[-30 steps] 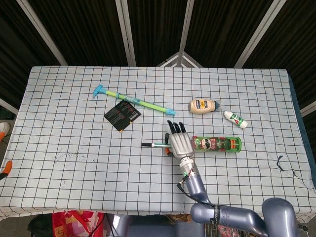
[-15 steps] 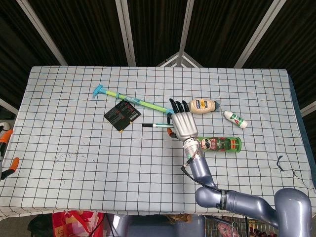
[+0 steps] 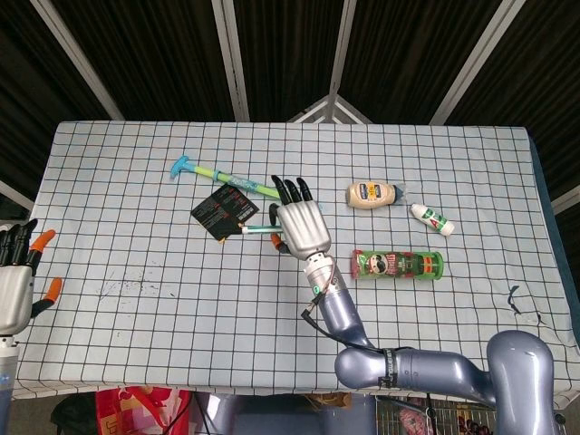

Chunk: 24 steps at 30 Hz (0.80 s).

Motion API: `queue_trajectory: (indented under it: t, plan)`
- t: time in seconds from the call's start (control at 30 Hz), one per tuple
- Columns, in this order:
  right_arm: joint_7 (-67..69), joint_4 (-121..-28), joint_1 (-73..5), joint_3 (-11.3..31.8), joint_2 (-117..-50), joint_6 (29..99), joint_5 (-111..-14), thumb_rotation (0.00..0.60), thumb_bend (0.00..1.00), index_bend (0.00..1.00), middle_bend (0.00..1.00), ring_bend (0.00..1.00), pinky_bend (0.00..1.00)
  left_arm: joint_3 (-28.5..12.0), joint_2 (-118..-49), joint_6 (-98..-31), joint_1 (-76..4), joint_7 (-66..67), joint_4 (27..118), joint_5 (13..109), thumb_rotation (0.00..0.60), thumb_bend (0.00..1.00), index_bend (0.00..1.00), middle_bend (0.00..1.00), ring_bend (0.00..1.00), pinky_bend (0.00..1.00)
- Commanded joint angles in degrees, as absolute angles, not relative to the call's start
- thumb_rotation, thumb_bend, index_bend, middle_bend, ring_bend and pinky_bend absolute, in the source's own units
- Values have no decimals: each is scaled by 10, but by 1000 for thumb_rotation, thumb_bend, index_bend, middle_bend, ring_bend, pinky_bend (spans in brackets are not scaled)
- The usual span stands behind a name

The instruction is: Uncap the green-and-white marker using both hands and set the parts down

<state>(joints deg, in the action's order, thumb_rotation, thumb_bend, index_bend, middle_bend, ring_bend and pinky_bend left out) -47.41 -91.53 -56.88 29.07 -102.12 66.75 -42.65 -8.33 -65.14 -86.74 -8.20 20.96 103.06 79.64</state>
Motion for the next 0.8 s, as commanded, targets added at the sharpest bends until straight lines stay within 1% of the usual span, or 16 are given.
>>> queue_trajectory:
  t: [0.03, 0.33, 0.47, 0.8]
  plan:
    - [-492, -924, -586, 295, -1031, 684, -410, 600, 421, 666, 59, 95, 0, -86, -662, -868, -89, 217, 1035, 802, 600, 479, 199, 41, 0, 14]
    - [-510, -937, -623, 294, -1074, 728, -395, 600, 421, 666, 59, 95, 0, -99, -712, -876, -114, 249, 1043, 820, 600, 478, 241, 66, 0, 14]
    - [-516, -935, -637, 296, -1088, 735, -387, 600, 420, 667, 59, 95, 0, -102, -738, -878, -126, 267, 1041, 832, 600, 476, 265, 80, 0, 14]
    - [-523, -937, -648, 297, -1087, 750, -382, 600, 421, 674, 59, 95, 0, -103, -803, -867, -153, 290, 1020, 843, 600, 471, 330, 107, 0, 14]
